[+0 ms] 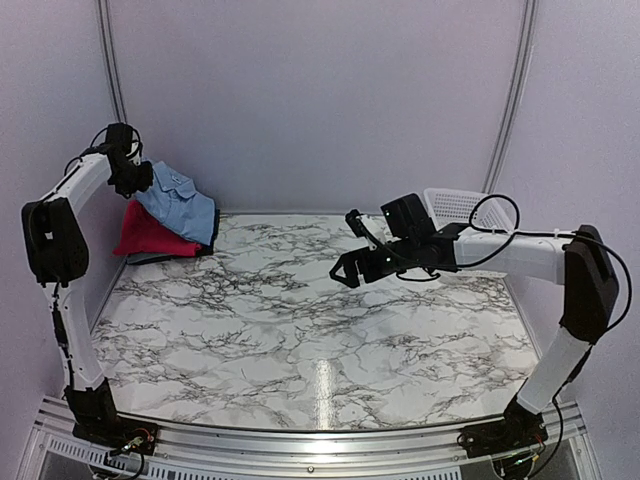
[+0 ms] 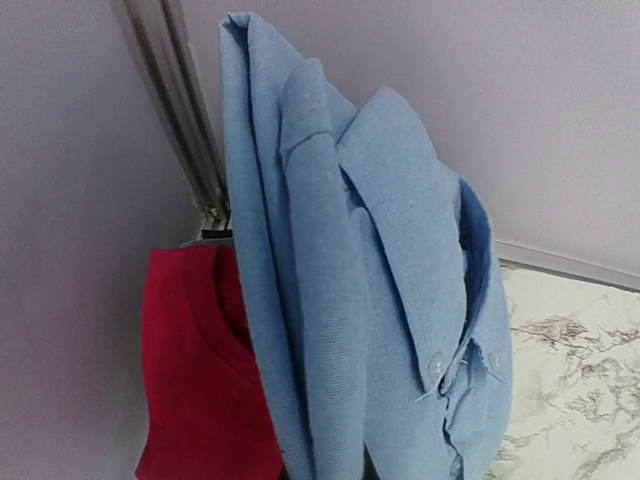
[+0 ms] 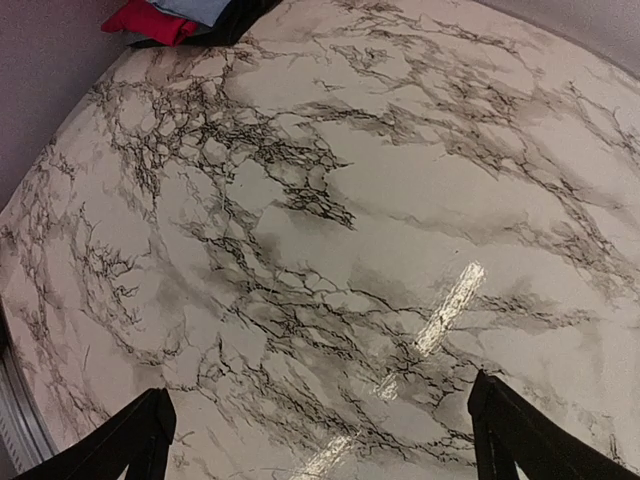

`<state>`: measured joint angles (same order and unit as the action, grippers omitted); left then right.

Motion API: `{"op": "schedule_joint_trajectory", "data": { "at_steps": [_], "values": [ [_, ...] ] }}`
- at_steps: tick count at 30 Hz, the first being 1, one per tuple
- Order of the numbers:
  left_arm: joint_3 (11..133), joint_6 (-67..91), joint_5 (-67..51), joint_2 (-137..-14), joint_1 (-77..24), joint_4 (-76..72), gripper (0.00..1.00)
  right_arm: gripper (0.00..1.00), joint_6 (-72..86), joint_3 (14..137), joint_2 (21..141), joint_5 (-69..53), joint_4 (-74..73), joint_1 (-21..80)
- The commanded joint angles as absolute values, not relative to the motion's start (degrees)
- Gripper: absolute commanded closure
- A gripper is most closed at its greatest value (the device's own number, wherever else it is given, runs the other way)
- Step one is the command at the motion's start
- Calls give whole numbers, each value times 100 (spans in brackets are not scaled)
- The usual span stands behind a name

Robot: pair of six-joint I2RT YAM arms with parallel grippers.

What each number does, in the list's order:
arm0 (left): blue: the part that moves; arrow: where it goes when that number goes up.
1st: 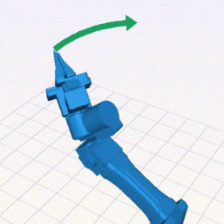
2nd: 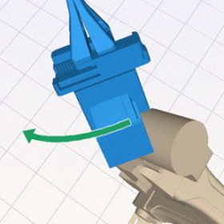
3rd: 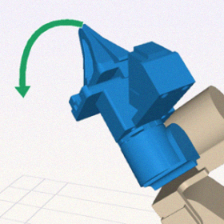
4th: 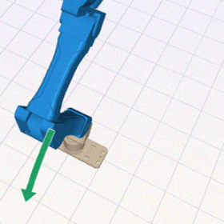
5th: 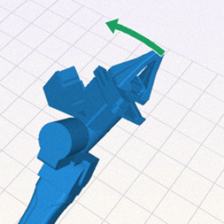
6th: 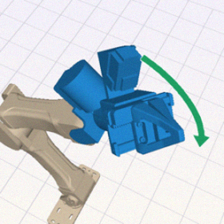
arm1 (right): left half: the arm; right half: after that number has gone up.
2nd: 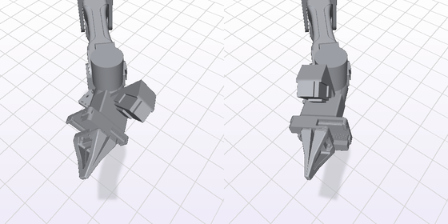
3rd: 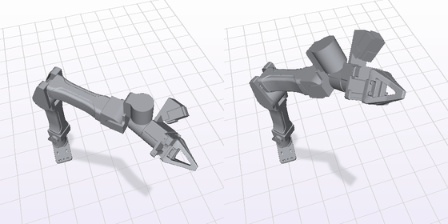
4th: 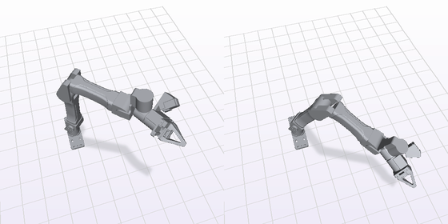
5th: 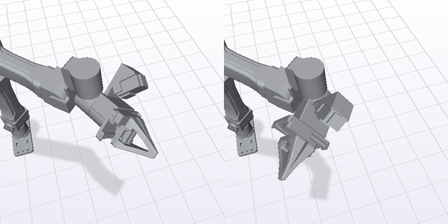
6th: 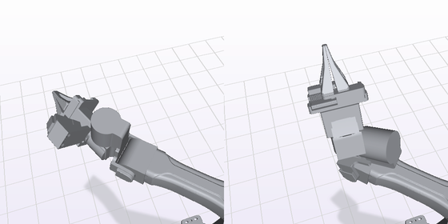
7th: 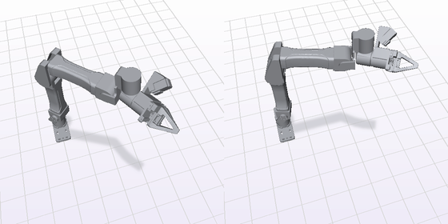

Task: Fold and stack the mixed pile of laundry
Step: Place the square-folded shirt at the corner of the board.

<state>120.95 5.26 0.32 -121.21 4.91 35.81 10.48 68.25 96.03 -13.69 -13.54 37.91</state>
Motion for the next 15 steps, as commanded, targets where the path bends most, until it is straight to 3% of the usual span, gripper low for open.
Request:
{"op": "schedule_joint_trajectory", "data": {
  "at_steps": [1,9,12,13,15],
  "values": [
    [12063,341,647,-12380,803,3228,100,2,1122,7198,9731,-1347,-1339,3735],
    [12041,172,1140,-13008,1001,3173,100,2,1109,7382,9861,-1261,-1475,3676],
    [12066,224,1486,-13177,1002,3173,95,1,1165,7371,9833,-1315,-1492,3561],
    [12034,280,1663,-13191,1002,3178,91,2,1176,7374,9816,-1330,-1494,3520],
    [11954,370,1964,-13180,997,3196,68,1,1165,7366,9764,-1328,-1517,3450]
  ]
}}
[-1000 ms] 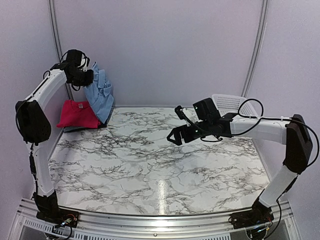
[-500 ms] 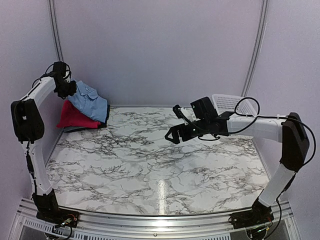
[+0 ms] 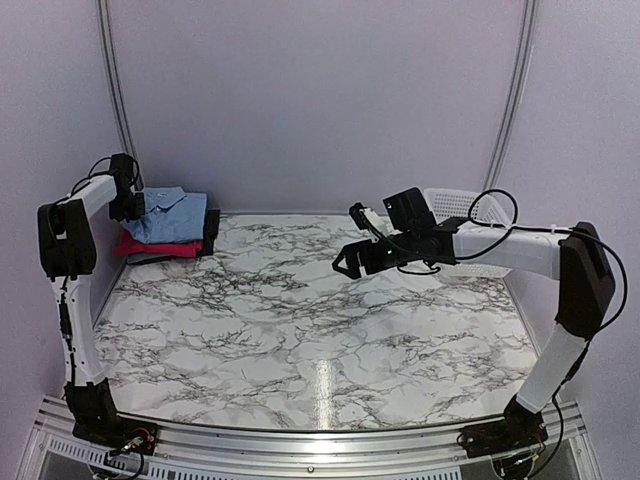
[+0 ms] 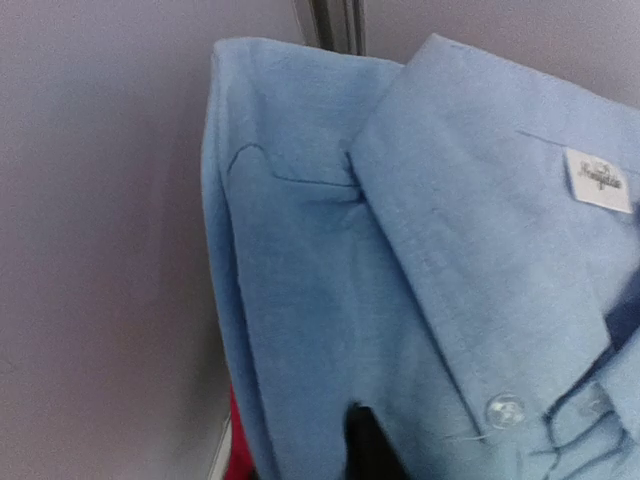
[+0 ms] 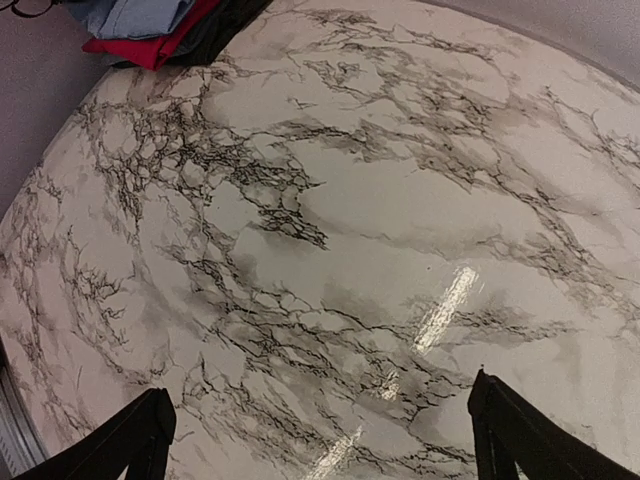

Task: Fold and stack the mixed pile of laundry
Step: Place the square-folded shirt at the corner of the board, then adjust the square-folded shirt at the corner of the board.

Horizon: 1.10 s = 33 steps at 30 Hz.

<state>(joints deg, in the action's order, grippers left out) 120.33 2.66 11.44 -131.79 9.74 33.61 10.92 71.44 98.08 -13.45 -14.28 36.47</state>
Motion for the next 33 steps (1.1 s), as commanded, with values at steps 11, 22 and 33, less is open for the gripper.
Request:
{"op": "schedule_joint_trajectory", "data": {
  "at_steps": [11,22,33],
  "values": [
    [11402,379,3516,-12557,984,3208,9,2,1060,7155,9405,-1341,-1602,3218],
    [11186,806,718,-11639,996,2865,1,2,1190,6816,9095,-1354,-1509,3211],
    [11706,1740,-849,-12620,1204,1814,1,1,1576,6960,9173,-1393,-1473,3216]
  ]
}}
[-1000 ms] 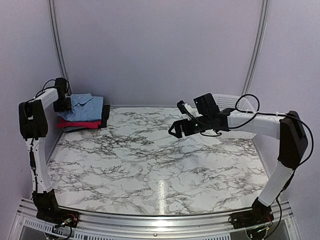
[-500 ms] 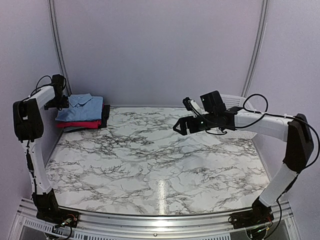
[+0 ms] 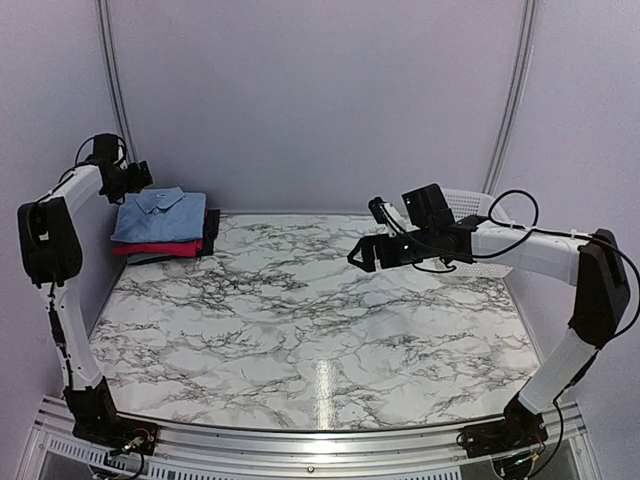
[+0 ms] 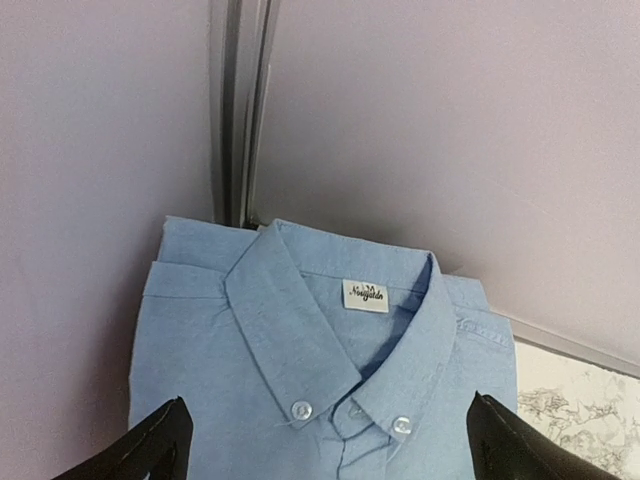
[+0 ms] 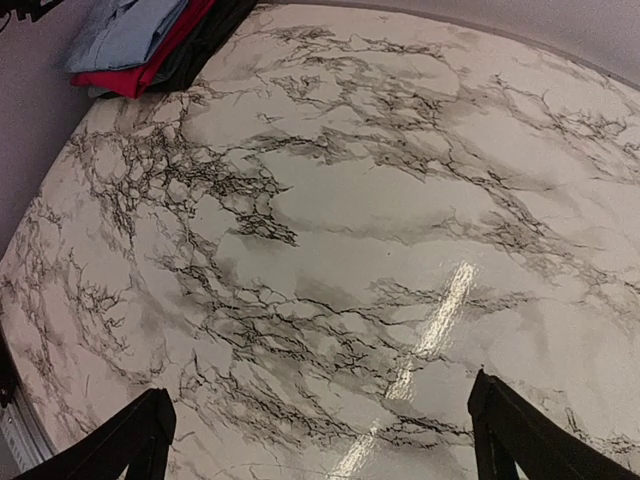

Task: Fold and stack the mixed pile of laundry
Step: Adjust the square-folded shirt at the corner of the board.

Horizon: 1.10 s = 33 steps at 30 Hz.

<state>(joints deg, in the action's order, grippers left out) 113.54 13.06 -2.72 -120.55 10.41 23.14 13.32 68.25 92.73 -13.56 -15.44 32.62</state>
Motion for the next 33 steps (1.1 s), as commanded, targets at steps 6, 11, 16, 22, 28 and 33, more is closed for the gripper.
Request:
{"op": "schedule_joint_trajectory", "data": {
  "at_steps": [6,11,16,22,28,33],
  "values": [
    [12442,1947,-524,-13468,1367,1723,1,1,1754,7027,9338,-1389,-1526,3212],
    [12498,2219,-660,-14039,1565,1582,1,1,1785,7129,9468,-1355,-1669,3216],
    [12410,2029,-455,-14000,1589,1681,1,1,1767,7216,9468,-1297,-1757,3217],
    [11885,1866,-72,-13091,1506,1709,1,1,1558,7395,9305,-1145,-1867,3207],
    [11473,1829,-35,-11958,1422,2184,1,2,1515,7420,8884,-846,-2226,2993],
    [10711,1716,-76,-10923,988,2385,1,2,1422,7128,8236,-693,-2399,2643]
  ]
}}
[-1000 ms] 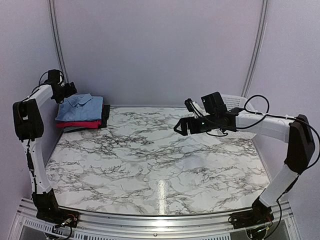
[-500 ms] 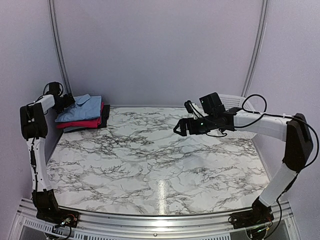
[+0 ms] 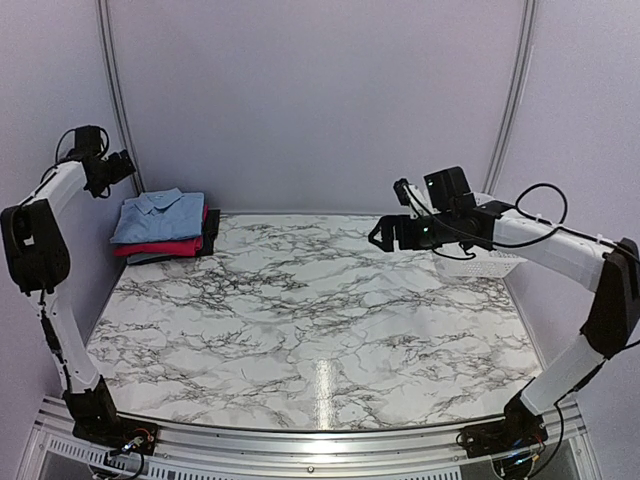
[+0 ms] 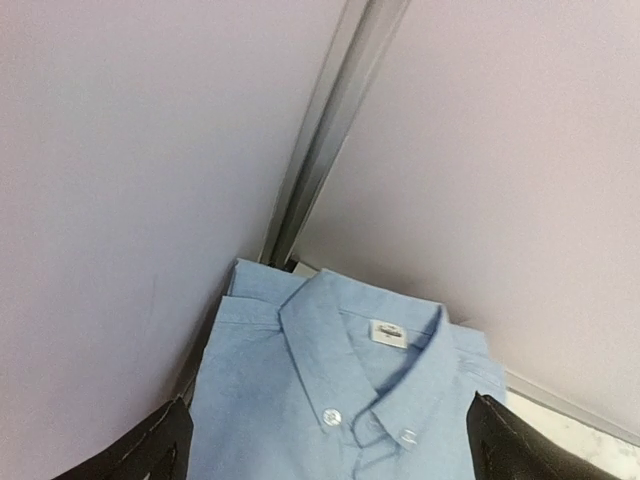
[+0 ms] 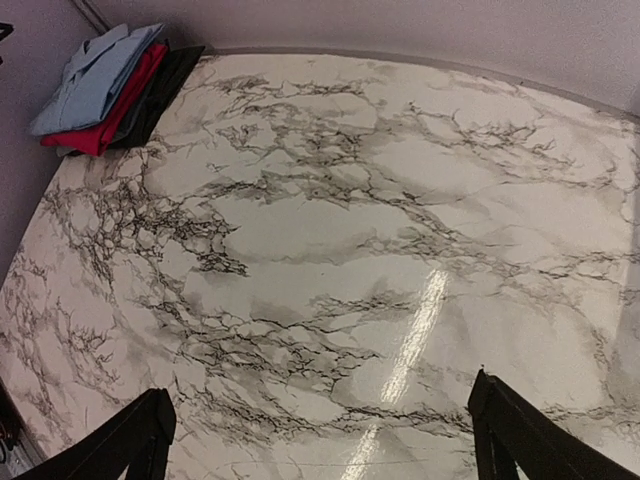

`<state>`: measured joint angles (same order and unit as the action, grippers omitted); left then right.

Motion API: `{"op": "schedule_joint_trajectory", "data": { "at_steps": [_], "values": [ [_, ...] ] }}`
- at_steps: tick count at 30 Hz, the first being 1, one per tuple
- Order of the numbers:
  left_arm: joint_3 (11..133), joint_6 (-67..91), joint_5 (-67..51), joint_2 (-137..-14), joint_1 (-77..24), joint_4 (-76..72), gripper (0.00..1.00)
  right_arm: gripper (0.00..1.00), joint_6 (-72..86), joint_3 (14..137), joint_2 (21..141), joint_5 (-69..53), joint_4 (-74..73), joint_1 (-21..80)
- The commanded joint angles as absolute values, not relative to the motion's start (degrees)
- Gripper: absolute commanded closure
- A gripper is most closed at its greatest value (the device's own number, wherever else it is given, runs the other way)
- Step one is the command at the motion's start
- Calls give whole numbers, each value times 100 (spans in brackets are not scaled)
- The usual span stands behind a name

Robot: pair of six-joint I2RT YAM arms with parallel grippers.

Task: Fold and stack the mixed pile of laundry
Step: Adjust the square-folded shirt at the corner of the board, then reset both arms

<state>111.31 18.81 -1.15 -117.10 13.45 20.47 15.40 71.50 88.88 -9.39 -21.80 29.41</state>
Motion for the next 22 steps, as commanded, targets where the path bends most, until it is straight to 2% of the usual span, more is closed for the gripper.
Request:
{"op": "schedule_joint_trajectory", "data": {
  "at_steps": [1,5,10,22],
  "values": [
    [10605,1683,-72,-10785,841,2460,1,1,1408,7049,8096,-696,-2404,2530],
    [10349,1513,-27,-10329,93,2957,1,1,1410,6705,7440,-786,-2426,1973],
    [9337,1864,-150,-9577,-831,2986,1,2,1526,6096,6546,-755,-2271,1467],
    [6770,2836,422,-8406,-2635,2528,1,1,1832,4530,5690,-843,-2210,1428]
  ]
}}
